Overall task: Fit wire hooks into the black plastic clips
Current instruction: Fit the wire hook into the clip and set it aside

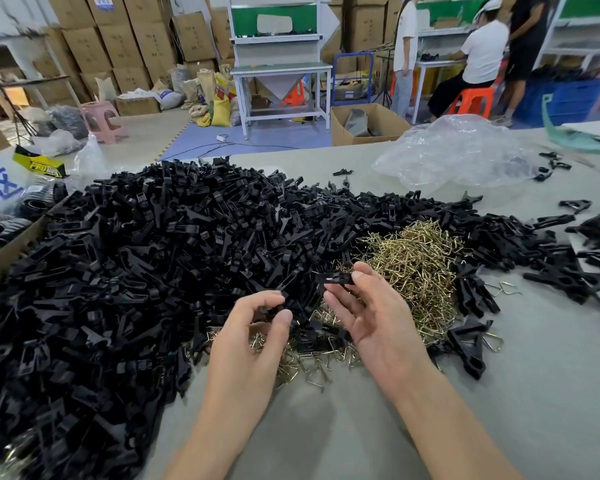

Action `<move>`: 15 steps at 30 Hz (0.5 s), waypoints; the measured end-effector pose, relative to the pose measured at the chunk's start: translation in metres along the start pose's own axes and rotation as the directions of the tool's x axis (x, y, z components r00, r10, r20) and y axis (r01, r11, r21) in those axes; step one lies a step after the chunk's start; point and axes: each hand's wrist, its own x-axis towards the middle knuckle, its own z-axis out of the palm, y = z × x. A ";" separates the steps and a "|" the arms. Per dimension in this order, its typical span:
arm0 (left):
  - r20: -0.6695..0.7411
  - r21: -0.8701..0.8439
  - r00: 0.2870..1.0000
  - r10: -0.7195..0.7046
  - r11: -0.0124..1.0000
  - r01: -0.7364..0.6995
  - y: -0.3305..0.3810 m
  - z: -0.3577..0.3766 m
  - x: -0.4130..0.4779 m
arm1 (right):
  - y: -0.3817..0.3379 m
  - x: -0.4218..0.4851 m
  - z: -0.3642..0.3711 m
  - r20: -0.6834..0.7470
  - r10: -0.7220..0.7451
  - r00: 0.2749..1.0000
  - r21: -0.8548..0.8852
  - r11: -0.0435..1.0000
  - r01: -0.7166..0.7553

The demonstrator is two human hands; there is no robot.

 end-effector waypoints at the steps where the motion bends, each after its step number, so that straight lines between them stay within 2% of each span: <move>1: 0.008 -0.049 1.000 -0.011 0.999 0.011 0.001 0.001 -0.001 | -0.001 -0.001 0.000 0.012 0.011 1.000 0.022 1.000 -0.011; 4: 0.041 -0.128 0.999 -0.003 0.992 0.008 0.003 0.003 -0.002 | -0.003 -0.003 0.001 0.047 0.031 0.998 0.088 0.996 -0.035; 9: 0.121 -0.040 0.991 -0.057 0.997 0.062 0.000 0.004 -0.006 | -0.007 -0.005 -0.002 0.091 0.070 0.993 0.176 0.981 -0.086; 15: 0.097 -0.151 0.989 -0.114 0.980 0.128 0.004 0.006 -0.003 | 0.003 -0.001 -0.003 0.109 0.058 0.992 -0.115 0.992 -0.045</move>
